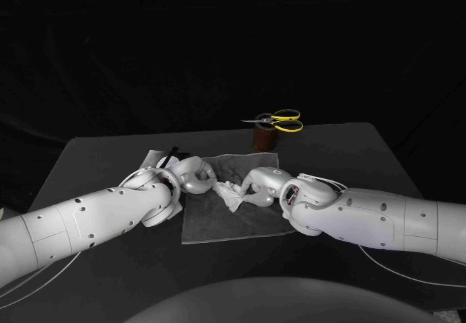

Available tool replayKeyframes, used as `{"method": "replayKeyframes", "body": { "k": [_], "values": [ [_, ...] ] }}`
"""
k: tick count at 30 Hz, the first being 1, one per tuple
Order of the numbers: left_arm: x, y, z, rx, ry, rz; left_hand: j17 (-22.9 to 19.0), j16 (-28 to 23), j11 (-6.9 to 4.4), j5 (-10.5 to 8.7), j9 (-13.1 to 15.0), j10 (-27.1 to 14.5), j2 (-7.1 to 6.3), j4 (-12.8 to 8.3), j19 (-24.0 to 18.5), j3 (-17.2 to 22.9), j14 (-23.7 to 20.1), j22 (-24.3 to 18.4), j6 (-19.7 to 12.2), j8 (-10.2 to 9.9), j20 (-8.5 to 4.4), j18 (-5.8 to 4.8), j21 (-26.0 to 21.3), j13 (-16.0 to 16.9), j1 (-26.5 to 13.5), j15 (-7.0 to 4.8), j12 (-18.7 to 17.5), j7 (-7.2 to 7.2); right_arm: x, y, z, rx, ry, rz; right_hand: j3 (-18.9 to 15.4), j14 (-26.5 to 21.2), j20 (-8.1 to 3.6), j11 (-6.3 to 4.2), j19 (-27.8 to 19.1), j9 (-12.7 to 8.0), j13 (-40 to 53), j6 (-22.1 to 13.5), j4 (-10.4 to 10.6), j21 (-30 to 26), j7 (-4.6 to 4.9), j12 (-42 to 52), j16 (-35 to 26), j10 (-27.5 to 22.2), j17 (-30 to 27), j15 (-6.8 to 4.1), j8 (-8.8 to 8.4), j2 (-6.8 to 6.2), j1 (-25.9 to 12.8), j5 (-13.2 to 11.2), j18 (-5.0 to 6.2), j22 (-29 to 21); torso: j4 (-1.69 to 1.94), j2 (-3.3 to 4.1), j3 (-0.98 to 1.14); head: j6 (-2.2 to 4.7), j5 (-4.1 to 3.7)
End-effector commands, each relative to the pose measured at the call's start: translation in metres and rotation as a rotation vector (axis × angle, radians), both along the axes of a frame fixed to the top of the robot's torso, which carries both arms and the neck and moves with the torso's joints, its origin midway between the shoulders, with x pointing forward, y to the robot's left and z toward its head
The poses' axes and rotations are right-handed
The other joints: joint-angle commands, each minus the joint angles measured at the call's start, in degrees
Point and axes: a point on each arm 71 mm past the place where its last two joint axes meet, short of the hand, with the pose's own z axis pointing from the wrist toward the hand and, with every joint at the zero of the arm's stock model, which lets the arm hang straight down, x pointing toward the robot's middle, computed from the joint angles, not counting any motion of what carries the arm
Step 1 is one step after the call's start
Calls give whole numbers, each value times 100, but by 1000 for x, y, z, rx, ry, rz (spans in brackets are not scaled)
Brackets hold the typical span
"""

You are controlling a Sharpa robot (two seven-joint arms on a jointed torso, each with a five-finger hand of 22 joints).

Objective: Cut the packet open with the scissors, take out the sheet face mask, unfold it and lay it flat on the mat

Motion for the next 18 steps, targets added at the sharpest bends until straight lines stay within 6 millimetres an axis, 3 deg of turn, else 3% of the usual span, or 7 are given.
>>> {"method": "replayKeyframes", "body": {
  "k": [1,9,18],
  "values": [
    [-2,-2,-1,-110,87,12,1300,30,-22,17,24,53,8,-66,-10,89,505,15,25,25,-27,-92,19,16,66,-39,24,22,2,-3,3,56,-28,-23,26,504,-11,34,-48,-23,1223,-6,3,-40,25,-40,1,439,1204,6,-47,-11,-81,-10,75,-29,-3,-1,1,0,11],
    [-2,1,-4,-221,196,57,1193,-3,8,16,13,-163,53,69,-76,94,460,-73,-42,16,-9,-73,-28,-363,-48,-16,-183,50,2,-1,14,227,-108,-13,69,391,10,75,-287,-77,1056,-80,4,-348,71,-259,-59,328,953,44,-160,-8,-111,-6,128,-242,-4,2,3,0,27],
    [-2,4,-8,-326,320,108,1071,-43,80,15,-65,-369,114,442,-187,-9,402,-207,-213,-83,61,-42,-109,-587,-488,53,-320,121,1,2,19,294,-132,1,122,392,19,78,-293,-85,1059,-52,-17,-342,73,-257,-60,328,962,49,-174,30,-74,6,126,-227,-4,3,4,0,32]
  ]
}}
